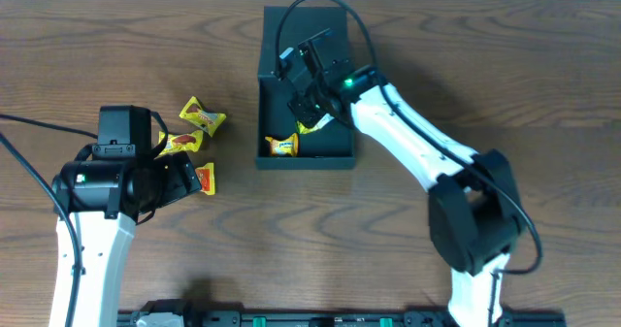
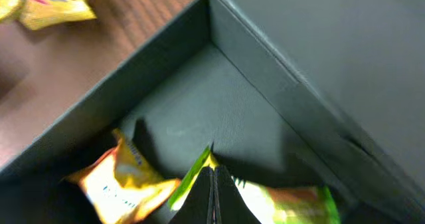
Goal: Pack container
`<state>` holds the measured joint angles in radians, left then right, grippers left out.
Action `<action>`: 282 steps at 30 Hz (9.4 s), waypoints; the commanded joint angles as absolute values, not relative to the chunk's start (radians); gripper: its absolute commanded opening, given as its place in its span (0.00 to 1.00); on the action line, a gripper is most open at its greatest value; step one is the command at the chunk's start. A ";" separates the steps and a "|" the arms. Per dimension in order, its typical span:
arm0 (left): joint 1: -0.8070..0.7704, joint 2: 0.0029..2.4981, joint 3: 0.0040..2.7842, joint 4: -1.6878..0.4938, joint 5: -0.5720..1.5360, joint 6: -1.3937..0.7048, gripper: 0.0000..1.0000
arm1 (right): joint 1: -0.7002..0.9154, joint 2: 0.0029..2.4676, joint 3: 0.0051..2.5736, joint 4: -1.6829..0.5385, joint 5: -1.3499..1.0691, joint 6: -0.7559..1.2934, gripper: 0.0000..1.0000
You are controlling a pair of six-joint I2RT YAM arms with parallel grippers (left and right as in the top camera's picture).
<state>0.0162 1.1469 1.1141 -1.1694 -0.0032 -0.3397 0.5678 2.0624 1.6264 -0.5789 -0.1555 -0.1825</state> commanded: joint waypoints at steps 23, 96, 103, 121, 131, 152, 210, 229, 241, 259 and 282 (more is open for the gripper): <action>0.019 1.152 1.121 -1.199 -0.011 -0.337 0.95 | 0.537 2.207 1.623 -0.537 0.169 0.215 0.02; 0.019 1.151 1.121 -1.200 -0.033 -0.337 0.95 | 0.538 2.204 1.980 -1.196 -0.200 0.554 0.17; 0.019 1.151 1.121 -1.188 -0.033 -0.337 0.95 | 0.547 2.207 1.932 -1.139 -0.260 0.561 0.01; 0.019 1.151 1.121 -1.179 -0.038 -0.336 0.95 | 0.569 2.291 1.914 -1.161 -0.313 0.561 0.01; 0.019 1.151 1.121 -1.178 -0.060 -0.337 0.96 | 0.548 2.293 1.914 -1.314 -0.185 0.518 0.01; 0.019 1.151 1.121 -1.178 -0.080 -0.336 0.96 | 0.517 2.293 1.940 -1.343 -0.218 0.492 0.01; 0.019 1.151 1.121 -1.174 -0.090 -0.337 0.96 | 0.532 2.366 2.251 -1.209 0.017 0.209 0.01; 0.020 1.152 1.121 -1.132 -0.179 -0.318 0.96 | 0.508 2.363 2.386 -1.361 -0.260 -0.154 0.99; 0.019 1.152 1.101 -1.170 -0.059 -0.347 0.95 | 0.323 2.284 2.424 -1.444 -0.060 -0.068 0.99; 0.020 1.201 0.766 -0.719 -0.056 -1.187 0.94 | 0.180 2.282 2.423 -1.511 -0.040 -0.008 0.99; 0.106 1.510 0.766 -0.517 0.132 -1.620 0.82 | 0.176 2.282 2.423 -1.563 0.027 -0.016 0.99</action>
